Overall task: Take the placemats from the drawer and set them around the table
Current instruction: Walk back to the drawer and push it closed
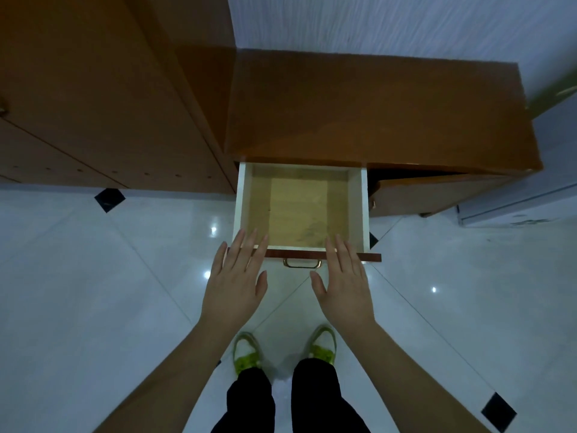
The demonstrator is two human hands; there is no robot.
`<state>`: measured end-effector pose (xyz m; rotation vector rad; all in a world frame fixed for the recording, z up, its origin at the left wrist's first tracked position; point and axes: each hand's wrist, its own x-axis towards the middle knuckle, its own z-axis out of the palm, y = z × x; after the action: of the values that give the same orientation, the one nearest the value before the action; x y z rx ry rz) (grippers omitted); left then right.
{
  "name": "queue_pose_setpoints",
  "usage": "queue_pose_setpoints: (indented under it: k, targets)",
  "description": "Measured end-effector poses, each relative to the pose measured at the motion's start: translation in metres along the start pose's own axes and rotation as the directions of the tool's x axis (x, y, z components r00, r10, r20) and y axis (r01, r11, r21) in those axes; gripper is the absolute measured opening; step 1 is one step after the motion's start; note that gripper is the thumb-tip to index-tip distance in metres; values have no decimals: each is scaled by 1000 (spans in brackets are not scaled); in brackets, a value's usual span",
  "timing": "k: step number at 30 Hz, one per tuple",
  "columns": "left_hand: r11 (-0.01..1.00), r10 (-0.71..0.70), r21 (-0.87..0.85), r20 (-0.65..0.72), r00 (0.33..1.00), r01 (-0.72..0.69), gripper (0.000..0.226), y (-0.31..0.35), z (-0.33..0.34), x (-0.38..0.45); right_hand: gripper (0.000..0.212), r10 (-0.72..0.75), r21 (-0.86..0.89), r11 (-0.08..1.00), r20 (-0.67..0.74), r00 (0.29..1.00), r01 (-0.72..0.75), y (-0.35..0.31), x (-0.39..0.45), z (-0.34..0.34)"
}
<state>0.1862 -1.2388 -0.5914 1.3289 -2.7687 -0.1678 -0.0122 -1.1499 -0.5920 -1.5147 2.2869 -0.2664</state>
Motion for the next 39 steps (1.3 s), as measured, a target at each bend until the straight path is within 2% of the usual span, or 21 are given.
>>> queue_pose_setpoints:
  k: [4, 9, 11, 13, 15, 16, 17, 18, 19, 20, 21, 23, 25, 29, 32, 39]
  targets:
    - [1000, -23, -9, 42, 999, 24, 63, -1, 39, -3, 66, 21, 24, 999, 26, 999, -21, 7, 9, 40]
    - [992, -71, -97, 95, 993, 80, 60, -5, 80, -12, 70, 97, 148, 983, 69, 993, -106, 16, 3, 79]
    - [969, -137, -194, 102, 985, 155, 53, -3, 92, -20, 72, 196, 263, 943, 52, 979, -203, 18, -2, 88]
    - [855, -321, -382, 140, 937, 350, 40, 3, 99, -24, 73, 326, 436, 842, 62, 943, -319, 17, -3, 93]
    - [572, -521, -557, 321, 791, 602, 33, 7, 99, -19, 74, 450, 608, 655, 164, 878, -450, 17, 1, 92]
    - [350, -579, -605, 460, 673, 715, 33, 8, 97, -13, 73, 506, 676, 530, 233, 831, -512, 17, 5, 90]
    - [40, -564, -620, 633, 530, 784, 36, 9, 93, -6, 72, 542, 733, 388, 309, 782, -559, 17, 11, 86]
    - [-303, -468, -597, 772, 429, 743, 41, 10, 90, 1, 70, 554, 777, 235, 387, 737, -585, 16, 17, 82]
    - [-575, -359, -538, 843, 400, 616, 46, 11, 88, 7, 69, 549, 809, 86, 449, 705, -582, 14, 23, 77]
    - [-746, -298, -470, 869, 394, 472, 48, 9, 87, 10, 67, 543, 833, -39, 482, 688, -552, 11, 28, 71]
    - [-838, -264, -413, 879, 397, 357, 47, 7, 85, 14, 65, 541, 852, -132, 490, 684, -506, 10, 32, 68]
    - [-915, -230, -344, 875, 426, 211, 47, 3, 82, 22, 60, 533, 874, -259, 485, 694, -412, 7, 38, 63]
    - [-949, -220, -296, 868, 444, 108, 58, 0, 79, 29, 55, 512, 872, -351, 484, 710, -341, 9, 42, 62]
    - [-962, -220, -270, 859, 463, 44, 66, -1, 81, 43, 48, 482, 835, -482, 505, 716, -264, 13, 57, 59]
    - [-957, -233, -288, 846, 479, 42, 66, -5, 84, 60, 34, 450, 825, -511, 496, 743, -241, 14, 74, 57]
    - [-926, -233, -355, 805, 545, 129, 72, -29, 91, 117, 43, 415, 820, -529, 475, 776, -219, 20, 133, 51]
